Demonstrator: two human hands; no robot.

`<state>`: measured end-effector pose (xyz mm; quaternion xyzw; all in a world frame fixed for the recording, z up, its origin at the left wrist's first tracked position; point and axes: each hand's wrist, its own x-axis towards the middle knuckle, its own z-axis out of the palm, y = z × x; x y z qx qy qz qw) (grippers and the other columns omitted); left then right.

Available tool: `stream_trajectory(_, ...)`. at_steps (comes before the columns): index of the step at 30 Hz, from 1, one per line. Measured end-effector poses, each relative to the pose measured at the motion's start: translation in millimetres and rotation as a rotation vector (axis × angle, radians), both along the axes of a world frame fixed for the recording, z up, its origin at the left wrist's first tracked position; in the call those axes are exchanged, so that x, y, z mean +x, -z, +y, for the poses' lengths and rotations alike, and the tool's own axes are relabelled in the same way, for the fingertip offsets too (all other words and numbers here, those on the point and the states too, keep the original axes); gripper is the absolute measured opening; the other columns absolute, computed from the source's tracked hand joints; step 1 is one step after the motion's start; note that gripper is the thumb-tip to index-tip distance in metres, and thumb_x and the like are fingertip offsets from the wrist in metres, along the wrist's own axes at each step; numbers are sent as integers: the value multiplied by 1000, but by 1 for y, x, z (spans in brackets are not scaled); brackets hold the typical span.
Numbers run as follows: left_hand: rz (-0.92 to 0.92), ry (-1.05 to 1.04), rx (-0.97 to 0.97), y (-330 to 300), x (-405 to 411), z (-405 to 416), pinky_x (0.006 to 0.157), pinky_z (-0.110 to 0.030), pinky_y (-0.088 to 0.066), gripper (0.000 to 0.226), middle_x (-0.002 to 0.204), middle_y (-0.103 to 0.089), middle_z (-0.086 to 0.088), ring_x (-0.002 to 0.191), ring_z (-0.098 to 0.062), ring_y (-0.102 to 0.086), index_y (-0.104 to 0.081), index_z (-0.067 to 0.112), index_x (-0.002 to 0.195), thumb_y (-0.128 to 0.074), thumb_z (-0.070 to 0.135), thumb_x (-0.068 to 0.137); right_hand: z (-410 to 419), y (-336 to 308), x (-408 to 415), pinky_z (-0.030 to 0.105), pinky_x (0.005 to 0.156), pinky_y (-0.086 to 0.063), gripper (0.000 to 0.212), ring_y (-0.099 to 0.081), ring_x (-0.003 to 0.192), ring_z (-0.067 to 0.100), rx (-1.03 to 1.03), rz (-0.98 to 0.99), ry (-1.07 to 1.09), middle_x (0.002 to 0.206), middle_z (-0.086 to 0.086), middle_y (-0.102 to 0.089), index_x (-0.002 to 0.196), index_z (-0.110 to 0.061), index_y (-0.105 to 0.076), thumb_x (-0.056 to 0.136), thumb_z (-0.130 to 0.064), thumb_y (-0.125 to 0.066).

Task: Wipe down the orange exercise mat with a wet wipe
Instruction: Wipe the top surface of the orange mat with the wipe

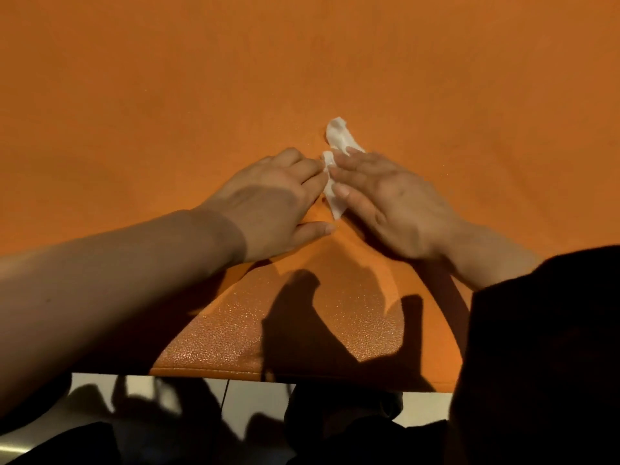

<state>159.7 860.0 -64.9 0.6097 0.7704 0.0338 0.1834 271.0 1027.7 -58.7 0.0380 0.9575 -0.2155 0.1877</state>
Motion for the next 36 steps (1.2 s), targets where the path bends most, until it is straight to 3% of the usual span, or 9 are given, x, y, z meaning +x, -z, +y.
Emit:
stream_trajectory(4,-1,4,20,1,-8,4,98,-43,-45,78,136,-52,-11,121,-28,-47,-52,6,135,-25,63,89,37,7,-1,30,119,-16,67,-23,146,18,119,26,170,156,5,-32,146,-13,-41,97,-51,-20)
stream_trajectory(7,-26,-12,3,2,-13,8,107,-39,-36,77,145,-43,-9,130,-26,-39,-43,10,142,-29,62,87,27,6,13,34,117,-20,75,-28,144,25,166,68,211,152,11,-37,144,-8,-45,96,-57,-16)
stream_trajectory(10,5,-22,3,6,-20,17,112,-44,-29,77,146,-43,-9,133,-27,-38,-43,10,142,-25,63,88,10,9,6,40,118,-22,78,-30,143,29,121,114,109,148,14,-42,141,-5,-48,98,-59,-13)
stream_trajectory(15,0,-58,-52,8,-37,35,118,-47,-15,80,151,-36,-5,138,-22,-31,-35,12,147,-25,61,85,47,22,-43,35,121,-6,66,-28,144,22,126,89,2,153,10,-37,144,-11,-44,99,-49,-14)
stream_trajectory(19,34,-49,-60,9,-54,48,116,-52,-16,73,150,-38,-7,134,-26,-35,-39,10,145,-37,55,87,76,25,-36,37,121,-8,67,-27,145,25,236,102,91,155,12,-32,146,-8,-40,100,-49,-16)
stream_trajectory(24,45,-66,-35,13,-74,61,115,-55,-15,67,149,-39,-8,133,-27,-37,-42,10,144,-46,48,89,51,27,-24,39,122,-7,73,-6,149,21,127,110,78,162,12,-3,151,-5,-28,100,-56,-15)
stream_trajectory(27,37,-77,-12,16,-80,69,114,-49,-21,68,148,-40,-9,133,-28,-37,-41,8,143,-43,47,88,62,33,-55,36,122,-3,73,-10,149,18,157,111,-48,161,10,-13,152,-6,-25,100,-55,-12)
stream_trajectory(30,37,-69,11,19,-85,75,109,-40,-31,66,149,-39,-10,133,-28,-37,-40,7,143,-50,44,90,91,37,-84,33,121,0,69,-12,149,18,224,122,-20,161,9,-15,153,-9,-24,99,-51,-14)
stream_trajectory(36,42,-44,20,22,-100,87,112,-35,-22,68,157,-23,-7,140,-24,-24,-27,12,150,-49,45,95,92,36,-74,35,122,-2,71,-13,149,21,242,158,172,160,12,-18,151,-4,-27,99,-52,-16)
